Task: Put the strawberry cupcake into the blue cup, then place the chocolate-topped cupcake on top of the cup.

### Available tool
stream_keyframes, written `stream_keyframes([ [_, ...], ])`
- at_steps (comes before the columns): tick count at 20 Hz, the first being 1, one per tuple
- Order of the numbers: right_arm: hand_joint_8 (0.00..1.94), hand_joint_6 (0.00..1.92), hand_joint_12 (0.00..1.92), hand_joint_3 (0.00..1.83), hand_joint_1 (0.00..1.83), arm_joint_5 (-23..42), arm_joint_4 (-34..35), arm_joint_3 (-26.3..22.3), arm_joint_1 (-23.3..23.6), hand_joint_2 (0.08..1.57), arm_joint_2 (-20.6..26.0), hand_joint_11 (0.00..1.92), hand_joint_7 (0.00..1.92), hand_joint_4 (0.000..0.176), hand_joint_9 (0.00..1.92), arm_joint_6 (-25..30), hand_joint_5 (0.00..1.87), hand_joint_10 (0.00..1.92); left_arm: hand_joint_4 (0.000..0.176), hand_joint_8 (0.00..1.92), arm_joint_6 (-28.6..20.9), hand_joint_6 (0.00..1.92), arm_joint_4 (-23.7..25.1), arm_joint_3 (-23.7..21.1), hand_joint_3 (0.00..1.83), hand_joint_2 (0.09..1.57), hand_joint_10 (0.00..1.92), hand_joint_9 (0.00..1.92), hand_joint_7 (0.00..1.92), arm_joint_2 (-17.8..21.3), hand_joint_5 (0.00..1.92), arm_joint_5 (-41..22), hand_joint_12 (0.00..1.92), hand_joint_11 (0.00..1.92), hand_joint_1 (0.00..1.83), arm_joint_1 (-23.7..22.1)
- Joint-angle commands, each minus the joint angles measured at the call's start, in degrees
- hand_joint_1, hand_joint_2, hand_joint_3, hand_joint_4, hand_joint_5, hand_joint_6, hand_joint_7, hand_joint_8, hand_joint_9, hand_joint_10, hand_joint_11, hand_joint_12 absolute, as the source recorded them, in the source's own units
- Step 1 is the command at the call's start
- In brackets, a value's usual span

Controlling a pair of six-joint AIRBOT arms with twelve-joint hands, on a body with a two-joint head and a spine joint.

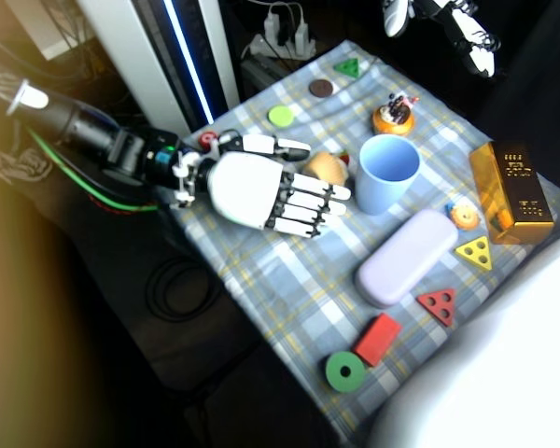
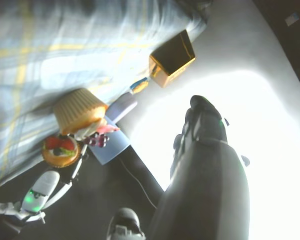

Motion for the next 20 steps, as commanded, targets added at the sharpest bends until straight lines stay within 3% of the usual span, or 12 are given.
stream_keyframes([
  [1, 0.00, 0.00, 0.72, 0.00, 0.12, 6.4, -1.0, -0.1, 0.5, 1.30, 0.4, 0.00, 0.36, 0.000, 0.29, 0.0, 0.37, 0.01, 0.025, 0.00, -0.2, 0.00, 1.5, 0.1, 0.00, 0.94, 0.00, 0.13, 0.11, -0.1, 0.14, -7.0, 0.41, 0.00, 0.00, -0.5],
  [3, 0.01, 0.00, 0.64, 0.00, 0.14, 6.6, -1.6, -0.6, 0.5, 1.29, 1.4, 0.00, 0.39, 0.000, 0.31, 0.0, 0.38, 0.01, 0.021, 0.00, -0.2, 0.00, 1.5, 0.1, 0.00, 0.93, 0.00, 0.13, 0.11, -0.1, 0.15, -7.1, 0.38, 0.00, 0.00, -0.5],
  [4, 0.01, 0.01, 0.81, 0.00, 0.16, 6.7, -1.8, -0.8, 0.5, 1.30, 1.8, 0.00, 0.41, 0.000, 0.34, 0.0, 0.39, 0.02, 0.033, 0.00, -0.2, 0.00, 1.5, 0.1, 0.00, 0.93, 0.00, 0.13, 0.11, -0.1, 0.15, -7.1, 0.41, 0.00, 0.00, -0.5],
  [6, 0.00, 0.00, 0.54, 0.00, 0.13, 6.8, -1.9, -1.0, 0.5, 1.29, 2.3, 0.00, 0.38, 0.001, 0.28, 0.0, 0.37, 0.01, 0.021, 0.01, -0.2, 0.01, 1.4, 0.1, 0.00, 0.94, 0.00, 0.14, 0.12, -0.1, 0.17, -7.1, 0.41, 0.00, 0.01, -0.5],
  [7, 0.00, 0.00, 0.58, 0.00, 0.15, 6.9, -1.9, -1.0, 0.5, 1.27, 2.3, 0.00, 0.36, 0.000, 0.28, 0.0, 0.36, 0.01, 0.009, 0.00, -0.2, 0.00, 1.4, 0.1, 0.00, 0.94, 0.00, 0.13, 0.11, -0.1, 0.16, -7.1, 0.41, 0.00, 0.02, -0.5],
  [8, 0.00, 0.00, 0.59, 0.00, 0.15, 6.9, -2.0, -1.0, 0.5, 1.24, 2.3, 0.00, 0.34, 0.000, 0.27, 0.4, 0.35, 0.00, 0.015, 0.00, -0.2, 0.00, 1.4, 0.0, 0.00, 0.93, 0.00, 0.13, 0.11, -0.1, 0.16, -7.1, 0.41, 0.00, 0.00, -0.5],
  [9, 0.00, 0.00, 0.50, 0.00, 0.22, 7.0, -2.2, -0.9, 0.5, 1.15, 2.3, 0.00, 0.27, 0.000, 0.21, 1.0, 0.25, 0.00, 0.042, 0.00, -0.2, 0.00, 1.4, 0.0, 0.00, 0.92, 0.00, 0.12, 0.12, -0.1, 0.15, -7.1, 0.37, 0.00, 0.00, -0.5],
  [11, 0.00, 0.00, 0.27, 0.00, 0.32, 7.0, -2.4, -0.9, 0.5, 0.89, 2.3, 0.00, 0.17, 0.000, 0.09, 1.2, 0.13, 0.00, 0.033, 0.00, -0.2, 0.00, 1.4, 0.0, 0.00, 0.93, 0.00, 0.13, 0.12, -0.1, 0.16, -7.1, 0.36, 0.00, 0.00, -0.5],
  [14, 0.00, 0.00, 0.01, 0.00, 0.44, 7.0, -2.7, -1.0, 0.1, 0.79, 2.1, 0.00, 0.09, 0.000, 0.01, 1.5, 0.07, 0.00, 0.034, 0.00, -0.2, 0.00, 1.4, 0.1, 0.00, 0.94, 0.00, 0.12, 0.11, -0.1, 0.15, -7.1, 0.39, 0.00, 0.00, -0.5],
  [15, 0.00, 0.01, 0.01, 0.00, 0.45, 6.9, -3.0, -0.9, 0.1, 0.77, 1.7, 0.03, 0.10, 0.000, 0.02, 1.8, 0.08, 0.01, 0.024, 0.00, -0.2, 0.00, 1.4, 0.1, 0.00, 0.95, 0.00, 0.12, 0.11, -0.1, 0.15, -7.1, 0.38, 0.00, 0.00, -0.5],
  [16, 0.00, 0.00, 0.09, 0.00, 0.38, 6.5, -3.4, -0.8, 0.1, 0.70, 1.2, 0.12, 0.17, 0.000, 0.12, 1.9, 0.11, 0.01, 0.032, 0.00, -0.2, 0.00, 1.4, 0.1, 0.00, 0.94, 0.00, 0.13, 0.10, -0.1, 0.14, -7.0, 0.43, 0.00, 0.00, -0.5],
  [20, 0.00, 0.01, 0.26, 0.00, 0.43, 3.8, -5.3, 0.4, 0.4, 0.73, -0.6, 0.00, 0.20, 0.000, 0.17, 2.0, 0.11, 0.00, 0.013, 0.00, -0.2, 0.00, 1.4, 0.1, 0.00, 0.94, 0.00, 0.11, 0.10, -0.1, 0.13, -7.0, 0.36, 0.00, 0.00, -0.5],
])
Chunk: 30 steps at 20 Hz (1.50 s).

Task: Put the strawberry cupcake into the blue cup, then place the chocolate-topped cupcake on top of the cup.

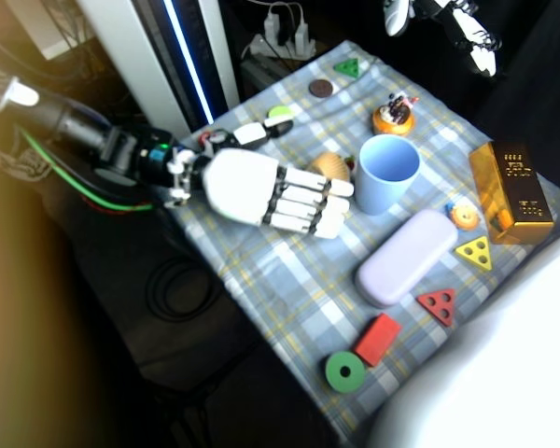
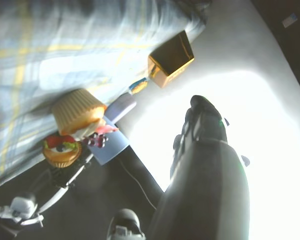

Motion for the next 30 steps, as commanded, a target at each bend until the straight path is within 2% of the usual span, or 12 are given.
stream_keyframes([
  [1, 0.00, 0.01, 0.27, 0.00, 0.44, 4.5, -1.3, 0.3, 0.6, 0.73, -0.8, 0.00, 0.21, 0.000, 0.18, -0.1, 0.13, 0.01, 0.012, 0.00, -0.2, 0.00, 1.8, 0.1, 0.00, 0.95, 0.00, 0.11, 0.09, -0.1, 0.13, -6.9, 0.35, 0.00, 0.00, -0.5],
  [5, 0.00, 0.01, 0.46, 0.01, 0.43, 4.3, -1.5, 0.7, 0.9, 0.82, -1.3, 0.00, 0.26, 0.029, 0.19, 0.0, 0.23, 0.00, 0.052, 0.00, -0.2, 0.00, 1.8, 0.1, 0.00, 0.94, 0.00, 0.10, 0.08, -0.1, 0.13, -6.9, 0.35, 0.00, 0.01, -0.5],
  [9, 0.02, 0.02, 0.87, 0.01, 0.47, 4.3, -1.0, 0.9, 1.0, 1.13, -1.2, 0.00, 0.47, 0.029, 0.37, -0.8, 0.47, 0.02, 0.013, 0.00, -0.2, 0.01, 1.8, 0.1, 0.00, 0.95, 0.00, 0.11, 0.09, -0.1, 0.14, -7.0, 0.35, 0.00, 0.03, -0.5],
  [11, 0.01, 0.02, 1.06, 0.01, 0.45, 4.3, -0.5, 0.9, 1.1, 1.26, -1.2, 0.00, 0.52, 0.000, 0.42, -1.4, 0.50, 0.03, 0.028, 0.00, -0.2, 0.00, 1.8, 0.1, 0.00, 0.95, 0.00, 0.10, 0.09, -0.1, 0.14, -6.9, 0.35, 0.00, 0.04, -0.5],
  [17, 0.02, 0.03, 0.87, 0.00, 0.29, 4.6, -0.2, 0.8, 1.1, 1.37, -1.0, 0.00, 0.59, 0.003, 0.46, -1.7, 0.54, 0.03, 0.029, 0.00, -0.2, 0.00, 1.8, 0.0, 0.00, 0.95, 0.00, 0.13, 0.10, -0.1, 0.15, -7.0, 0.49, 0.00, 0.01, -0.5],
  [20, 0.01, 0.01, 1.08, 0.00, 0.18, 5.6, -0.5, 0.2, 1.1, 1.34, 0.9, 0.00, 0.61, 0.017, 0.51, -1.7, 0.53, 0.05, 0.049, 0.00, -0.2, 0.00, 1.6, -0.1, 0.00, 0.93, 0.00, 0.10, 0.08, -0.1, 0.13, -7.1, 0.31, 0.00, 0.02, -0.5],
  [22, 0.02, 0.02, 1.06, 0.00, 0.18, 6.4, -1.1, -0.7, 1.1, 1.34, 3.3, 0.00, 0.64, 0.000, 0.52, -1.6, 0.55, 0.06, 0.033, 0.00, -0.2, 0.00, 1.5, -0.1, 0.00, 0.94, 0.00, 0.12, 0.10, -0.1, 0.16, -7.2, 0.37, 0.00, 0.03, -0.5],
  [23, 0.01, 0.01, 0.98, 0.00, 0.17, 6.9, -1.3, -1.2, 1.1, 1.34, 4.9, 0.00, 0.62, 0.019, 0.49, -1.4, 0.54, 0.04, 0.029, 0.00, -0.2, 0.00, 1.5, -0.1, 0.00, 0.94, 0.00, 0.13, 0.10, -0.1, 0.16, -7.2, 0.41, 0.00, 0.03, -0.5],
  [24, 0.00, 0.01, 1.31, 0.00, 0.27, 7.5, -1.7, -1.7, 1.0, 1.34, 6.4, 0.00, 0.59, 0.002, 0.52, -0.9, 0.52, 0.06, 0.034, 0.00, -0.2, 0.00, 1.4, -0.2, 0.00, 0.93, 0.00, 0.13, 0.10, -0.1, 0.14, -7.2, 0.41, 0.00, 0.00, -0.5],
  [26, 0.00, 0.00, 1.34, 0.00, 0.37, 8.8, -3.0, -1.8, 1.0, 1.36, 8.1, 0.00, 0.58, 0.000, 0.52, 1.7, 0.52, 0.05, 0.045, 0.00, -0.2, 0.00, 1.4, -0.2, 0.00, 0.92, 0.01, 0.11, 0.09, -0.1, 0.14, -7.3, 0.32, 0.00, 0.01, -0.5],
  [28, 0.00, 0.00, 1.01, 0.00, 0.23, 9.2, -4.0, -1.9, 1.0, 1.37, 9.7, 0.00, 0.54, 0.038, 0.46, 2.6, 0.46, 0.02, 0.057, 0.00, -0.2, 0.00, 1.3, -0.3, 0.00, 0.92, 0.00, 0.15, 0.12, -0.1, 0.17, -7.3, 0.45, 0.00, 0.01, -0.5],
  [30, 0.00, 0.00, 1.01, 0.00, 0.20, 9.2, -5.1, -1.9, 0.7, 1.36, 10.0, 0.00, 0.53, 0.039, 0.45, 3.3, 0.45, 0.01, 0.049, 0.00, -0.2, 0.00, 1.3, -0.3, 0.00, 0.94, 0.00, 0.14, 0.12, -0.1, 0.17, -7.3, 0.44, 0.00, 0.02, -0.5],
])
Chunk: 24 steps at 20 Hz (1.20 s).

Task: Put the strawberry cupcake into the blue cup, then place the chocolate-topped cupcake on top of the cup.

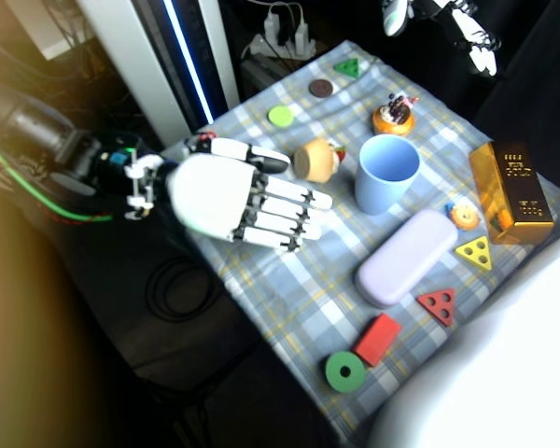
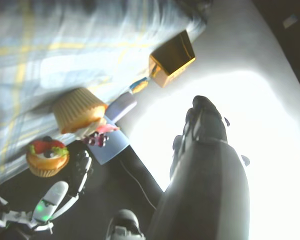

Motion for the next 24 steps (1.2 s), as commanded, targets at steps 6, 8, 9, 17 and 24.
stream_keyframes([
  [6, 0.00, 0.00, 0.43, 0.00, 0.32, 6.8, -3.5, -2.1, -0.6, 0.83, -0.3, 0.02, 0.24, 0.010, 0.18, 1.8, 0.24, 0.00, 0.052, 0.00, -0.1, 0.00, 1.6, 0.0, 0.00, 0.91, 0.00, 0.13, 0.12, -0.1, 0.15, -7.3, 0.38, 0.00, 0.00, -0.5],
  [8, 0.00, 0.01, 0.47, 0.00, 0.32, 6.4, -5.6, -2.5, -0.6, 0.77, -0.1, 0.07, 0.27, 0.066, 0.22, 2.1, 0.30, 0.01, 0.045, 0.00, -0.1, 0.00, 1.6, 0.1, 0.00, 0.91, 0.00, 0.12, 0.12, -0.1, 0.15, -7.2, 0.34, 0.00, 0.00, -0.5],
  [9, 0.00, 0.00, 0.72, 0.00, 0.38, 5.9, -6.6, -2.6, -0.6, 0.79, 0.4, 0.03, 0.35, 0.069, 0.28, 2.2, 0.35, 0.00, 0.030, 0.00, -0.1, 0.00, 1.6, 0.1, 0.00, 0.92, 0.00, 0.15, 0.13, -0.1, 0.17, -7.2, 0.47, 0.00, 0.00, -0.5],
  [17, 0.00, 0.00, 0.66, 0.00, 0.48, -2.4, -17.2, -1.0, 5.2, 0.83, 1.4, 0.00, 0.43, 0.060, 0.31, 2.6, 0.41, 0.00, 0.065, 0.00, -0.1, 0.00, 1.4, 0.1, 0.00, 0.91, 0.00, 0.13, 0.12, -0.2, 0.16, -7.1, 0.37, 0.00, 0.00, -0.5],
  [24, 0.01, 0.01, 0.90, 0.01, 0.49, -4.8, -20.2, 0.6, 7.7, 0.90, -0.3, 0.00, 0.40, 0.000, 0.35, 2.8, 0.35, 0.02, 0.046, 0.00, -0.1, 0.00, 1.4, 0.2, 0.00, 0.92, 0.00, 0.14, 0.12, -0.2, 0.16, -7.0, 0.43, 0.00, 0.00, -0.5],
])
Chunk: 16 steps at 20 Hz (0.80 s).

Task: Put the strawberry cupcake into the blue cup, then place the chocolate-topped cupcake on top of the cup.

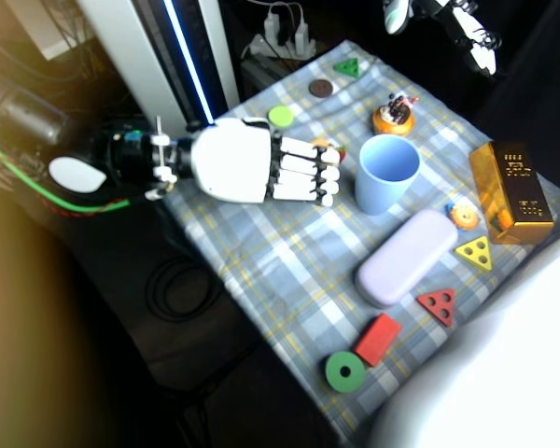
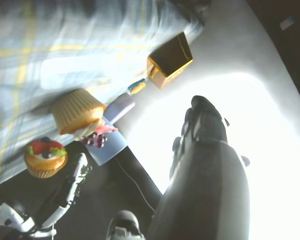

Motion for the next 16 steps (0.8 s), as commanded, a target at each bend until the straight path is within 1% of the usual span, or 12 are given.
stream_keyframes([
  [1, 0.02, 0.01, 0.84, 0.00, 0.53, 6.1, 0.8, 0.3, 1.0, 0.91, -0.8, 0.00, 0.43, 0.000, 0.38, 1.1, 0.37, 0.03, 0.048, 0.00, -0.2, 0.00, 1.7, 0.2, 0.00, 0.92, 0.00, 0.12, 0.11, -0.2, 0.16, -6.8, 0.36, 0.00, 0.00, -0.5],
  [2, 0.01, 0.00, 0.68, 0.00, 0.53, 6.1, 0.5, 1.0, 1.1, 0.91, -1.4, 0.00, 0.42, 0.000, 0.36, 2.2, 0.35, 0.03, 0.047, 0.00, -0.2, 0.00, 1.7, 0.2, 0.00, 0.92, 0.01, 0.12, 0.11, -0.2, 0.16, -6.7, 0.35, 0.00, 0.00, -0.5],
  [3, 0.01, 0.01, 0.50, 0.00, 0.49, 6.1, 0.2, 1.9, 1.2, 0.89, -2.3, 0.00, 0.37, 0.036, 0.31, 4.0, 0.33, 0.01, 0.033, 0.00, -0.2, 0.00, 1.7, 0.2, 0.00, 0.93, 0.00, 0.13, 0.12, -0.2, 0.17, -6.8, 0.41, 0.00, 0.01, -0.5],
  [4, 0.01, 0.00, 0.35, 0.00, 0.51, 6.2, -0.1, 2.9, 1.3, 0.90, -3.1, 0.00, 0.34, 0.031, 0.27, 5.7, 0.31, 0.01, 0.044, 0.00, -0.2, 0.00, 1.6, 0.2, 0.00, 0.93, 0.00, 0.13, 0.12, -0.2, 0.17, -6.8, 0.42, 0.00, 0.01, -0.5],
  [7, 0.00, 0.00, 0.58, 0.00, 0.55, 6.1, -0.8, 4.1, 1.5, 0.88, -4.8, 0.00, 0.35, 0.019, 0.28, 6.9, 0.33, 0.01, 0.048, 0.00, -0.2, 0.00, 1.6, 0.2, 0.00, 0.92, 0.00, 0.12, 0.11, -0.2, 0.15, -6.9, 0.40, 0.00, 0.00, -0.4],
  [8, 0.01, 0.00, 0.64, 0.00, 0.56, 6.1, -0.9, 4.3, 1.5, 0.85, -5.1, 0.00, 0.37, 0.032, 0.29, 6.9, 0.35, 0.01, 0.066, 0.00, -0.2, 0.00, 1.6, 0.2, 0.00, 0.91, 0.00, 0.11, 0.10, -0.2, 0.14, -6.9, 0.36, 0.00, 0.00, -0.4],
  [11, 0.00, 0.00, 0.50, 0.00, 0.55, 5.3, -1.1, 5.1, 1.7, 0.87, -5.9, 0.00, 0.35, 0.030, 0.25, 6.8, 0.36, 0.00, 0.053, 0.00, -0.2, 0.00, 1.6, 0.2, 0.00, 0.93, 0.00, 0.13, 0.11, -0.2, 0.14, -6.9, 0.43, 0.00, 0.00, -0.4],
  [12, 0.01, 0.01, 0.55, 0.00, 0.58, 4.9, -1.4, 5.2, 1.7, 0.90, -6.1, 0.00, 0.38, 0.029, 0.28, 6.7, 0.39, 0.01, 0.053, 0.01, -0.2, 0.00, 1.6, 0.2, 0.00, 0.93, 0.01, 0.14, 0.13, -0.2, 0.15, -6.9, 0.43, 0.00, 0.00, -0.4],
  [13, 0.02, 0.01, 0.99, 0.00, 0.60, 4.7, -1.4, 5.2, 1.7, 0.93, -6.2, 0.00, 0.48, 0.000, 0.40, 6.4, 0.46, 0.07, 0.043, 0.00, -0.2, 0.00, 1.6, 0.2, 0.00, 0.93, 0.00, 0.14, 0.12, -0.2, 0.15, -6.9, 0.44, 0.00, 0.00, -0.4],
  [14, 0.04, 0.03, 1.02, 0.00, 0.69, 4.3, -1.4, 5.2, 1.7, 0.97, -6.3, 0.00, 0.60, 0.003, 0.46, 5.7, 0.56, 0.09, 0.046, 0.00, -0.2, 0.00, 1.6, 0.2, 0.00, 0.93, 0.00, 0.13, 0.11, -0.2, 0.15, -6.9, 0.44, 0.00, 0.00, -0.4],
  [15, 0.04, 0.03, 1.03, 0.00, 0.74, 3.9, -1.4, 5.2, 1.8, 0.99, -6.4, 0.00, 0.67, 0.000, 0.50, 5.2, 0.63, 0.11, 0.030, 0.00, -0.2, 0.00, 1.6, 0.2, 0.01, 0.94, 0.00, 0.13, 0.11, -0.2, 0.15, -6.9, 0.44, 0.00, 0.00, -0.4],
  [16, 0.05, 0.04, 1.21, 0.01, 0.75, 3.8, -1.4, 5.2, 1.8, 1.03, -6.5, 0.00, 0.73, 0.000, 0.58, 5.1, 0.69, 0.16, 0.042, 0.00, -0.2, 0.00, 1.6, 0.2, 0.00, 0.93, 0.00, 0.14, 0.12, -0.2, 0.16, -6.9, 0.47, 0.00, 0.00, -0.4],
])
